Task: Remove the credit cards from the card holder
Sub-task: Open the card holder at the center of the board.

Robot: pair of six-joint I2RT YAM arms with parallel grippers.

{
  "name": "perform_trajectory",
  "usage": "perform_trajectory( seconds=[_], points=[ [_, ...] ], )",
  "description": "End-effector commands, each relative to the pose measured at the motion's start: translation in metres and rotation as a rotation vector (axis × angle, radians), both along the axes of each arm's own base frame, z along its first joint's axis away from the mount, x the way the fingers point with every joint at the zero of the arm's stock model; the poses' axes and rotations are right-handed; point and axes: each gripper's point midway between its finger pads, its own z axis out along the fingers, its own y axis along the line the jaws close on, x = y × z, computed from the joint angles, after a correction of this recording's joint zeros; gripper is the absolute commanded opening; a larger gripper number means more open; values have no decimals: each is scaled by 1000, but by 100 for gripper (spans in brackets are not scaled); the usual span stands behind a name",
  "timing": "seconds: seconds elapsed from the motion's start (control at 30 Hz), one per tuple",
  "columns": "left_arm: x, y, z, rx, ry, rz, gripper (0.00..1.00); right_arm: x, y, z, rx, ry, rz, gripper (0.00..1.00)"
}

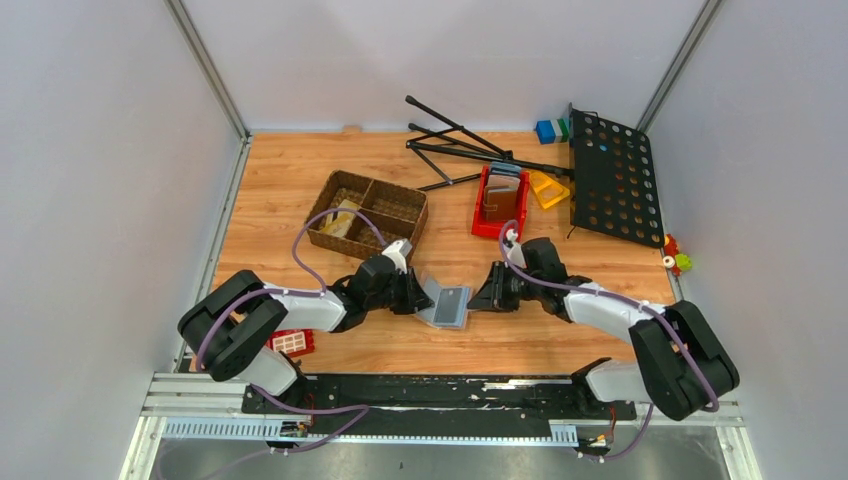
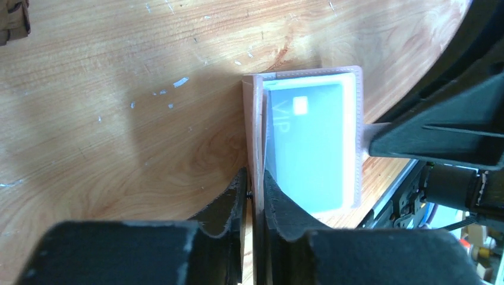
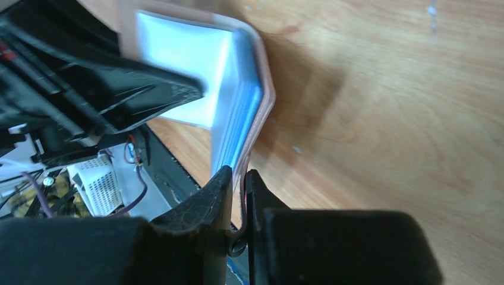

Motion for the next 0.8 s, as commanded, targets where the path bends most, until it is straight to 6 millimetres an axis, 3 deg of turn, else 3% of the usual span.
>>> perform_trajectory(
  seconds=[0.0, 0.07, 0.2, 0.4, 0.63, 0.77],
  points=[
    [6, -2, 4, -5, -40, 5, 13, 7, 15, 45, 138, -138, 59, 2],
    [4, 0, 4, -17, -34, 8, 4, 6, 16, 50, 154, -160, 55, 6],
    [-5, 2, 1, -41, -8, 19, 0, 5, 13, 47, 161, -171, 33, 17],
    [-25, -5, -4, -52, 9, 19, 0, 4, 14, 35, 170, -147, 17, 21],
    [-29, -1, -7, -31, 9, 53, 0, 0, 8, 11, 126, -69, -25, 41],
    [-32, 1, -9, -13, 8, 53, 0, -3, 8, 9, 140, -60, -30, 44]
  ],
)
